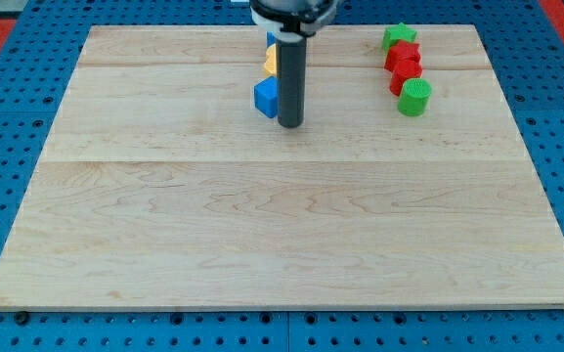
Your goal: Slide the blue cube to the bottom of yellow hexagon
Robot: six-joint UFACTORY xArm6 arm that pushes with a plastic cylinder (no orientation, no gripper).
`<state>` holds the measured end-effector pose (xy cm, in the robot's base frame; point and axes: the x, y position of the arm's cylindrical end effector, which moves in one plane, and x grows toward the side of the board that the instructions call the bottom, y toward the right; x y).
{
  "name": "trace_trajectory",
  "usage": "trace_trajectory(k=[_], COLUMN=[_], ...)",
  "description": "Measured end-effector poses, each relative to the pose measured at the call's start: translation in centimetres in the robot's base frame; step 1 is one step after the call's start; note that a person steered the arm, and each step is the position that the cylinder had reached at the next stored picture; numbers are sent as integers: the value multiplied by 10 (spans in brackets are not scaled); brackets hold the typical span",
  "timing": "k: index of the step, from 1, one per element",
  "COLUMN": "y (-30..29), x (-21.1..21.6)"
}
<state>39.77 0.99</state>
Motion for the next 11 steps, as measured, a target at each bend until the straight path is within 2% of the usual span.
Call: trace_trajectory(k=[1,3,5,6,7,11], y=[-17,-27,-58,-65,-54,-40], x=[7,-26,-3,-16,-31,-33])
